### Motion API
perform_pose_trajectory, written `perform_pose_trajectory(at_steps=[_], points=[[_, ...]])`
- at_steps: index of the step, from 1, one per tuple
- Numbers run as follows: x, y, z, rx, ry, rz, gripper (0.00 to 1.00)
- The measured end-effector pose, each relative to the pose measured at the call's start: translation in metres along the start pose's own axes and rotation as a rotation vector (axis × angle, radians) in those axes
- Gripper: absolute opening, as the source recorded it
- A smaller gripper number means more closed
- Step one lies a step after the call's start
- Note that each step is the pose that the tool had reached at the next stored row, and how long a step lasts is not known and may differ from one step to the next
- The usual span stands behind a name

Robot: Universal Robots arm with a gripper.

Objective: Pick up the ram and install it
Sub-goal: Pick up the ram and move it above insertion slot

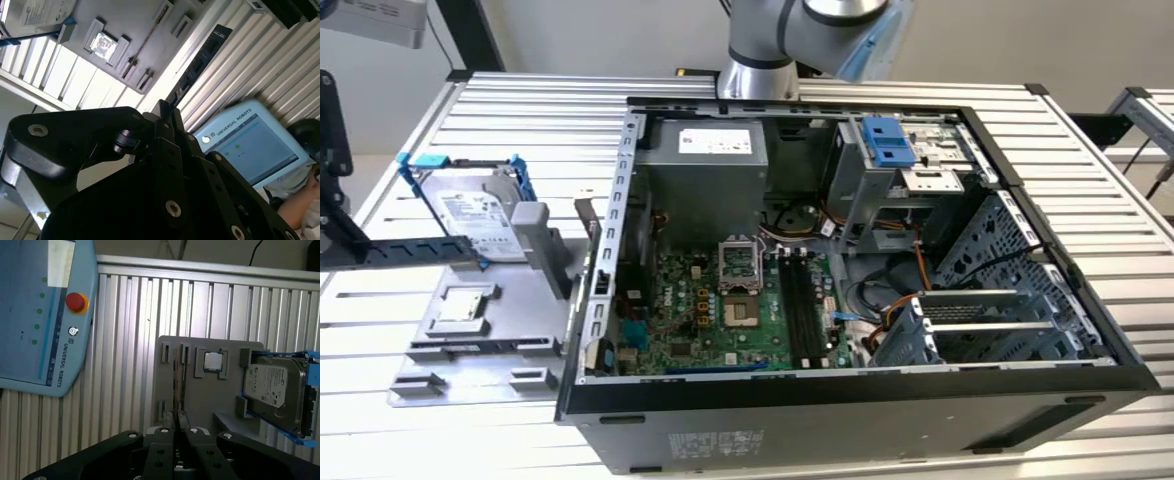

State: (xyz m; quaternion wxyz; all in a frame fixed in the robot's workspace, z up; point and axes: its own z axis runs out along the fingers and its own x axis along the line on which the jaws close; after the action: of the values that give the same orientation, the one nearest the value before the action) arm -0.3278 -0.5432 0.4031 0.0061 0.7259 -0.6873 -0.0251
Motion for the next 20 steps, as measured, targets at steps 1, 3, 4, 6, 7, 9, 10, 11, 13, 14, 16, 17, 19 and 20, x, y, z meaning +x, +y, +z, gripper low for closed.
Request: perform_pose_trajectory(at_steps=[1, 3, 4, 6, 7, 9, 10, 11, 13, 14, 16, 17, 19, 20], points=[[0.0003, -0.0062, -0.0003, -0.0006, 0.0, 0.0, 0.0], [0.0008, -0.0148, -0.0007, -0.0011, 0.0, 0.0, 0.0], [0.001, -0.0182, -0.0007, -0.0011, -0.0001, 0.0, 0.0], [0.0013, -0.0248, -0.0011, -0.0015, -0.0001, 0.0, 0.0], [0.0015, -0.0275, -0.0012, -0.0015, -0.0001, 0.0, 0.0], [0.0018, -0.0326, -0.0014, -0.0016, 0.0, 0.0, 0.0], [0.0019, -0.0352, -0.0015, -0.0017, 0.0, 0.0, 0.0], [0.002, -0.0377, -0.0017, -0.0018, 0.0001, 0.0, 0.0], [0.0023, -0.0421, -0.0019, -0.0018, 0.0002, 0.0, 0.0], [0.0024, -0.0443, -0.0019, -0.0017, 0.0001, 0.0, 0.0], [0.0027, -0.0491, -0.0022, -0.0018, 0.0004, 0.0, 0.0], [0.0028, -0.0516, -0.0023, -0.0018, 0.0004, 0.0, 0.0], [0.0031, -0.0567, -0.0025, -0.0018, 0.0004, 0.0, 0.0], [0.0032, -0.0592, -0.0026, -0.0018, 0.0004, 0.0, 0.0]])
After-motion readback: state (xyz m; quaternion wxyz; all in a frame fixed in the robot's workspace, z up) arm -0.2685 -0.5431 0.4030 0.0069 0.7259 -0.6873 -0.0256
